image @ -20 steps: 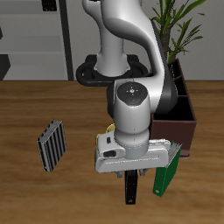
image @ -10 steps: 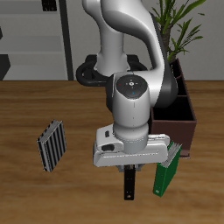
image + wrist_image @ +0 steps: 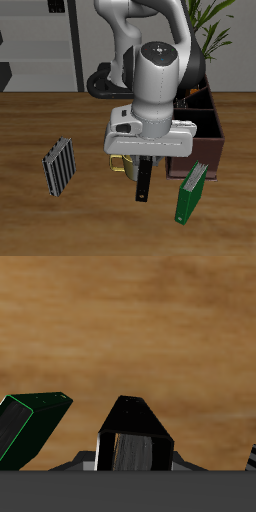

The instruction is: Place the yellow book into the left desk caddy's front compartment and place the orange book into the left desk caddy's left compartment and place the black book into the left desk caddy's back compartment

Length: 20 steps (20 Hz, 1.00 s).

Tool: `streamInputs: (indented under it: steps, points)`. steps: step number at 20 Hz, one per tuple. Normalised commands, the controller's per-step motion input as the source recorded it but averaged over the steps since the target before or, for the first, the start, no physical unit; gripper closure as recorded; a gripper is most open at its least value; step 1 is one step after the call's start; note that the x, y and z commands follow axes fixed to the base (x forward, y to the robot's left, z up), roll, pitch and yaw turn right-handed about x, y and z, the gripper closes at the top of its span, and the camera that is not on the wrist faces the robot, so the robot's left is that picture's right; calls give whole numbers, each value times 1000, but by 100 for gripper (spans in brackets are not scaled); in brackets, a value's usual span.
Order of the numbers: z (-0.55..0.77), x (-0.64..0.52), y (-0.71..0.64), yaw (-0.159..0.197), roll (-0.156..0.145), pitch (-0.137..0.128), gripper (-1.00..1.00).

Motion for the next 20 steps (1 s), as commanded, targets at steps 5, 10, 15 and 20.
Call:
streamInputs:
  steps: [5,10,15,20]
  points:
    - [660,-452,54,-58,-77,-55,100]
    - [369,-392,164,7,-30,-57,100]
    - [148,-251,-5,-5,-24,-8,100]
    - [132,-299,169,-31,17,8,100]
